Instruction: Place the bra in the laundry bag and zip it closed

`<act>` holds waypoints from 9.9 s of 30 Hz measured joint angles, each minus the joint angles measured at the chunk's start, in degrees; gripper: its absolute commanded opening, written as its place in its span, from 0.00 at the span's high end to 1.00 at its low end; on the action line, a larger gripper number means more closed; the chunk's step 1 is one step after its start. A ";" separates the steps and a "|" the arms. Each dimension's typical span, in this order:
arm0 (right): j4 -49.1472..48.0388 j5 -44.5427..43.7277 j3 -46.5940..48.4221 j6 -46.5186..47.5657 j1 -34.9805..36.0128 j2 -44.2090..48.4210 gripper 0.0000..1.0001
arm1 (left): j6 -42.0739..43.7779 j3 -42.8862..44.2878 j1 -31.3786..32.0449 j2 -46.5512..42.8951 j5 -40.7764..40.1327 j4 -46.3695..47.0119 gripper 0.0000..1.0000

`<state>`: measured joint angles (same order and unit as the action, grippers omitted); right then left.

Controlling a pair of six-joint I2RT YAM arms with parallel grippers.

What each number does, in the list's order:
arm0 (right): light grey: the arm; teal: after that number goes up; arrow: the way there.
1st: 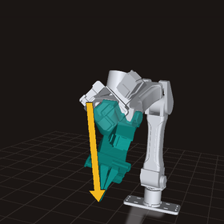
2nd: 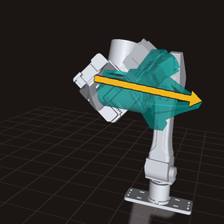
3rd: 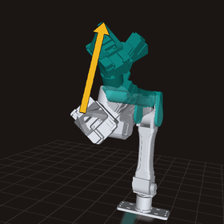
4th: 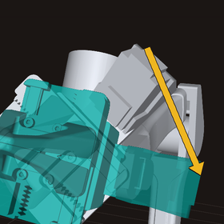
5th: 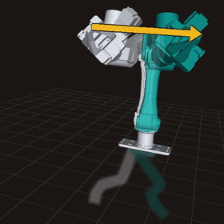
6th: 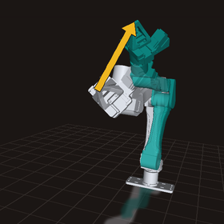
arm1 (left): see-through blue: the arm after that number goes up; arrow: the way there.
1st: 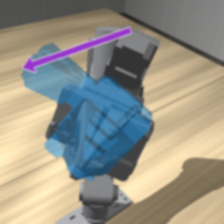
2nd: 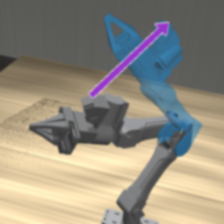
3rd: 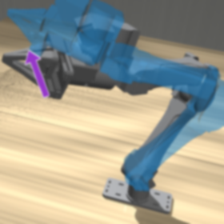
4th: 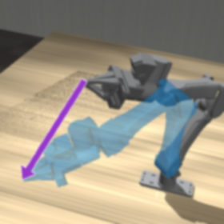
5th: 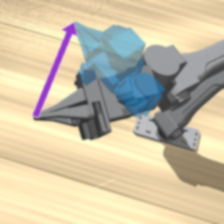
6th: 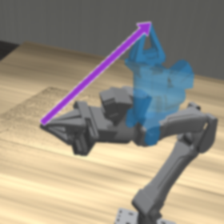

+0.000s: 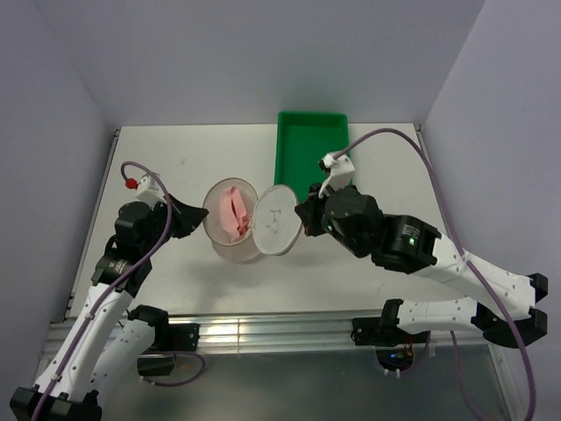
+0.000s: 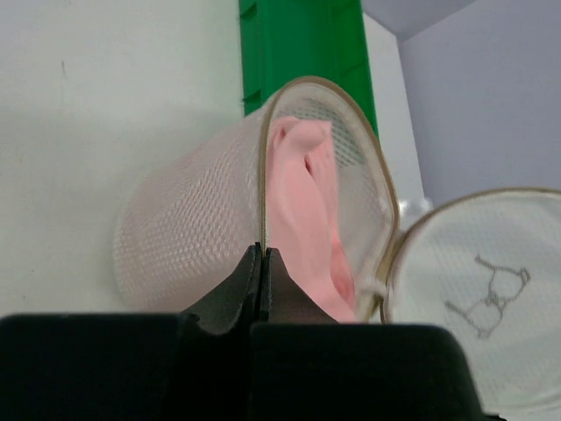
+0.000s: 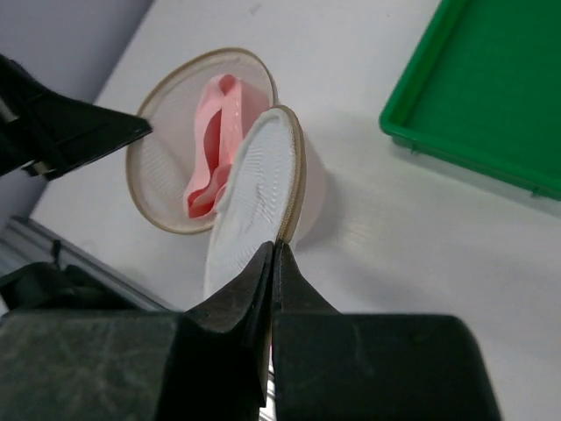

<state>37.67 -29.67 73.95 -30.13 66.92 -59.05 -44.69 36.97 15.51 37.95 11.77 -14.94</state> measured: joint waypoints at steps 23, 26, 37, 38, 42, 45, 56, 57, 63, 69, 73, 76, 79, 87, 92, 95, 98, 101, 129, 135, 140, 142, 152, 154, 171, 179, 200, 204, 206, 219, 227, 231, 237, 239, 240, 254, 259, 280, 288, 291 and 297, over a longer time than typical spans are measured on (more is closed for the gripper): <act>7.56 4.57 1.70 5.64 -3.87 -4.57 1.00 | 1.33 -3.72 0.11 -2.78 4.07 -2.71 1.00; 10.58 6.34 -1.49 4.92 -3.89 -5.27 1.00 | 1.33 -3.85 0.17 -3.89 4.09 -3.04 1.00; 13.90 8.79 -5.03 -0.87 -3.87 1.68 1.00 | -1.62 -13.29 2.95 -7.63 8.35 4.22 1.00; 14.21 8.85 -4.87 -1.27 -3.87 1.27 1.00 | -1.86 -13.92 3.37 -7.65 8.37 4.50 1.00; 15.61 9.22 0.59 -2.16 -3.89 -3.15 1.00 | -3.13 -15.76 6.08 -7.26 7.56 7.34 1.00; 14.97 9.25 10.19 -2.58 -4.11 -10.95 1.00 | -3.45 -17.05 7.98 -7.21 6.60 9.40 1.00; 3.67 13.92 32.02 -6.01 -5.97 -39.58 0.41 | -4.13 -19.12 9.11 -8.98 3.30 11.02 1.00; 2.73 14.32 30.12 -6.12 -6.16 -38.86 0.43 | -4.11 -19.12 9.11 -9.14 3.19 11.04 1.00; -5.62 15.34 6.99 -7.06 -9.40 -22.64 0.66 | -4.31 -19.12 9.11 -9.75 2.69 11.19 1.00; -11.41 15.06 -4.26 -7.63 -14.91 -14.51 0.46 | -4.28 -19.12 9.11 -9.68 1.81 10.97 1.00; -16.31 16.04 -8.07 -8.68 -15.17 -16.87 0.46 | -4.28 -19.12 9.11 -9.75 1.31 10.73 1.00; -20.98 17.25 -12.22 -10.45 -15.17 -18.25 0.46 | -4.26 -19.12 9.14 -9.73 0.79 10.54 1.00; -23.67 17.25 -13.66 -11.41 -15.17 -20.50 0.46 | -4.20 -19.12 9.11 -9.73 0.33 9.81 1.00; -29.29 17.11 -11.82 -11.50 -15.17 -27.56 0.41 | -4.04 -19.10 9.11 -10.95 -0.48 7.98 1.00; -30.71 16.90 -9.64 -11.34 -15.17 -32.37 0.45 | -4.07 -19.08 9.11 -10.97 -0.70 7.78 1.00; -31.26 17.00 -9.64 -11.28 -15.17 -33.29 0.69 | -4.09 -18.82 9.11 -10.49 -0.70 7.76 1.00; -33.18 17.18 -10.01 -11.45 -15.17 -33.18 0.85 | -4.13 -17.68 9.11 -9.49 -1.55 7.19 1.00; -37.03 17.11 -13.18 -11.80 -15.17 -31.06 0.88 | -4.55 -16.44 9.11 -7.87 -3.21 6.93 1.00; -68.67 6.80 -36.92 -21.75 -10.99 -18.05 1.00 | -5.20 5.16 7.30 -7.45 -15.13 -10.16 0.72; -69.11 1.57 -36.89 -21.73 -7.87 -18.47 1.00 | -12.11 5.01 13.42 -9.44 -8.96 -10.84 0.82; -70.47 -0.61 -36.89 -21.70 -6.69 -19.19 1.00 | -18.71 -0.31 23.52 -8.85 -9.77 -3.13 0.82; -70.73 -1.11 -36.89 -21.70 -6.60 -19.19 1.00 | -20.31 -1.75 29.20 -5.33 -12.24 -1.27 0.79; -70.71 -1.42 -38.01 -21.46 -6.51 -18.40 1.00 | -25.40 -7.87 38.23 -0.74 -23.74 10.49 0.60; -70.71 -1.40 -38.45 -21.44 -6.51 -17.88 1.00 | -25.94 -9.53 38.29 -0.70 -24.96 12.13 0.53; -71.08 -0.68 -39.69 -21.44 -6.51 -16.17 1.00 | -27.47 -13.38 38.34 2.69 -28.68 17.84 0.51; -71.43 -0.61 -40.11 -21.46 -6.51 -16.17 1.00 | -26.91 -13.29 38.34 4.61 -28.68 18.97 0.58; -73.00 -0.24 -41.40 -21.49 -6.40 -16.13 1.00 | -28.02 -13.40 38.34 6.84 -28.68 22.43 0.62; -73.35 -0.24 -41.40 -21.49 -6.38 -16.13 1.00 | -28.22 -13.40 38.34 6.88 -29.29 22.43 0.71; -73.46 -0.24 -41.40 -21.51 -6.38 -16.13 1.00 | -28.24 -13.40 38.34 6.99 -29.70 22.43 0.71; -73.61 -0.26 -41.40 -21.46 -6.29 -16.13 1.00 | -28.61 -13.62 38.34 8.74 -30.14 22.40 0.87; -73.61 -0.24 -41.40 -21.46 -6.29 -16.13 1.00 | -28.57 -13.81 38.34 8.11 -30.38 22.32 1.00; -73.61 -0.22 -41.40 -21.46 -6.29 -16.13 1.00 | -28.46 -13.88 38.34 7.63 -30.77 21.94 1.00; -73.59 1.25 -41.40 -21.49 -6.99 -16.11 1.00 | -27.39 -13.88 38.36 6.40 -31.06 20.20 1.00; -73.53 2.45 -41.40 -21.44 -7.89 -16.06 1.00 | -26.21 -13.88 38.36 6.23 -30.69 19.87 1.00; -73.46 3.23 -41.40 -21.46 -8.57 -16.04 1.00 | -25.40 -13.88 38.36 6.23 -30.47 19.78 1.00; -65.59 23.87 -35.98 -16.65 -20.57 -16.72 1.00 | -13.46 -12.02 38.34 -0.22 -29.92 7.28 1.00; -55.04 33.59 -26.80 -11.19 -24.30 -19.78 0.71 | -10.08 -9.25 38.36 -2.03 -30.12 3.13 1.00; -40.09 10.69 -34.91 -22.32 -5.42 -3.28 0.46 | -6.95 -8.00 49.05 7.48 -39.32 13.84 1.00; -39.32 7.34 -35.01 -25.18 -5.29 -3.23 0.50 | -4.15 -7.82 53.09 10.49 -44.85 17.77 1.00; -39.36 7.04 -35.01 -25.83 -5.29 -3.78 0.43 | -3.85 -7.80 53.75 10.49 -45.83 18.32 1.00; -39.36 7.69 -34.93 -26.10 -5.29 -6.67 0.67 | -2.95 -7.80 53.75 10.54 -46.16 18.69 1.00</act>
<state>-1.69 -21.98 39.03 -56.23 61.63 -65.71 -47.64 29.17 69.25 48.49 -34.39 3.75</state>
